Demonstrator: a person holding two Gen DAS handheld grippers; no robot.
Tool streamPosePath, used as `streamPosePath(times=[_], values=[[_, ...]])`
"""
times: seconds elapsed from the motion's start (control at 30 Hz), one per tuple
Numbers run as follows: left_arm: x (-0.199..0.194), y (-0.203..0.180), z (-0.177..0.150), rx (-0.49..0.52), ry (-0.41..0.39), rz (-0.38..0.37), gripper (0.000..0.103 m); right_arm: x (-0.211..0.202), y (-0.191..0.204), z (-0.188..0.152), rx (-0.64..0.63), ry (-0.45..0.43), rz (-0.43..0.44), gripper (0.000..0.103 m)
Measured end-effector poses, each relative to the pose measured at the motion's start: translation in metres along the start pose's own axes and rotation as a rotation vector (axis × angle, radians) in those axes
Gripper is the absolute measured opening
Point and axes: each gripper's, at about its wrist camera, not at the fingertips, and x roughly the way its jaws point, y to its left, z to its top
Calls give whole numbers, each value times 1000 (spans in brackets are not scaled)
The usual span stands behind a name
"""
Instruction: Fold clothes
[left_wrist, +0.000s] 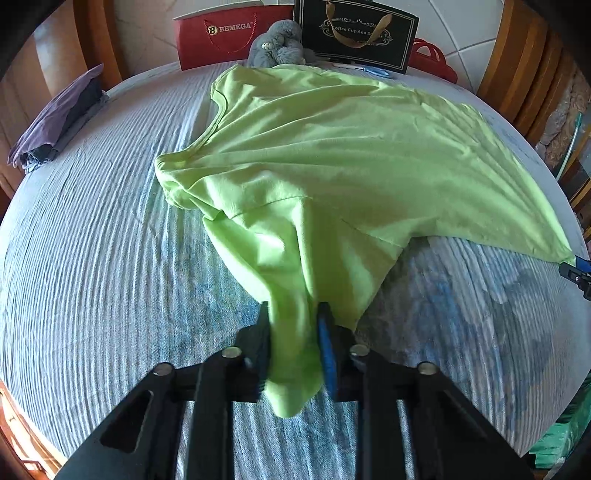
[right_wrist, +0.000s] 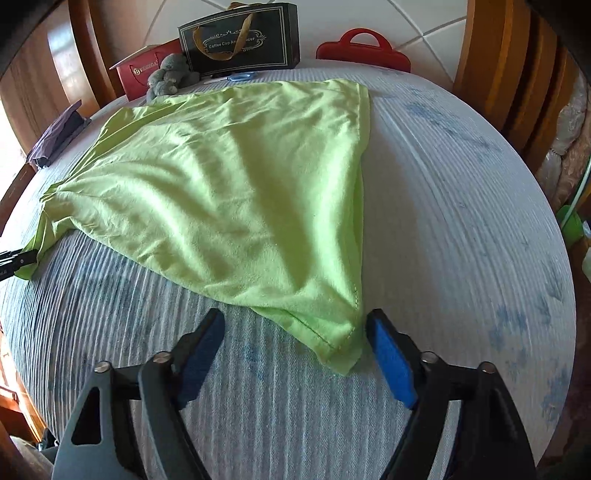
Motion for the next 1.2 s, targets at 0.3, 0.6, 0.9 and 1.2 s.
streamPosePath(times=[0.3, 0.6, 0.9, 1.2], values=[[-65, 14, -2, -23, -124, -44, 3, -35, -17, 6, 126, -118, 53, 15], [-87, 11, 35, 28, -173, -53, 3, -44, -24, 29, 132, -153, 73, 15], [-62, 2, 163, 123, -204, -93, 3, -35, -41, 120, 138, -218, 28, 15], [21, -8, 276, 187, -135, -123, 3, -13, -56, 189, 212, -177, 73, 15]])
